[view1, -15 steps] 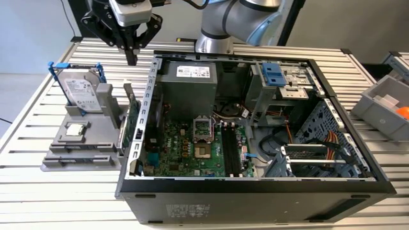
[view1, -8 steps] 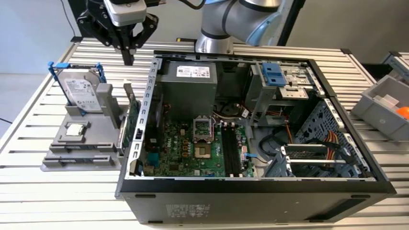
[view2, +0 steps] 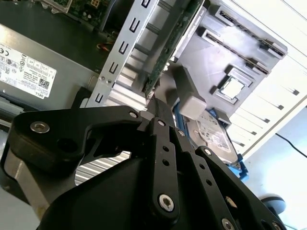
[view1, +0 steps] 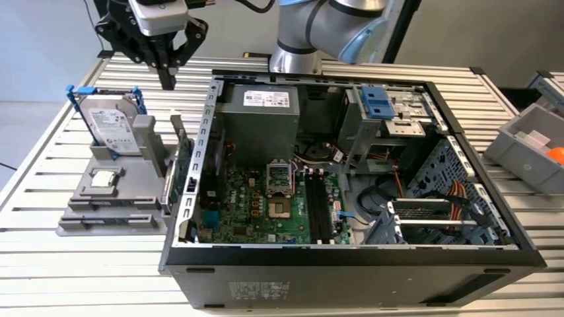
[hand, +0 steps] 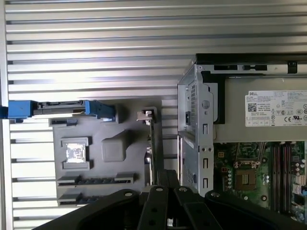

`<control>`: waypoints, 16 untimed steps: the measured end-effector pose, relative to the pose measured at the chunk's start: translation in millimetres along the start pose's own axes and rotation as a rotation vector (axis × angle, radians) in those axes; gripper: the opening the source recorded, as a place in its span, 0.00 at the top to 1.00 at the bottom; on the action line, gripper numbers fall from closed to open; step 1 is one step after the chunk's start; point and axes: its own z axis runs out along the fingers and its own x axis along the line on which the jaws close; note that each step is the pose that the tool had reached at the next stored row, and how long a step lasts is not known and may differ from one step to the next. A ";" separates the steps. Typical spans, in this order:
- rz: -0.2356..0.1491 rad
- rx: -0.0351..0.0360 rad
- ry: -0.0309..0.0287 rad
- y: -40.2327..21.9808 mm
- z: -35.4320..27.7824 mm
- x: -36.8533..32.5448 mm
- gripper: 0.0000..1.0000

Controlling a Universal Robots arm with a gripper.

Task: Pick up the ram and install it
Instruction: 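Reach for the ram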

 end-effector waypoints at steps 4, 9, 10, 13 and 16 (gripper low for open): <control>0.000 0.0000 0.0000 -0.2 0.0 4.9 1.00; 0.000 0.0000 0.0001 -0.4 0.0 9.6 1.00; 0.000 0.0001 0.0002 -0.5 -0.1 10.4 1.00; 0.000 0.0000 0.0006 -0.5 0.0 12.2 1.00; 0.000 0.0000 0.0012 -0.6 0.0 13.8 1.00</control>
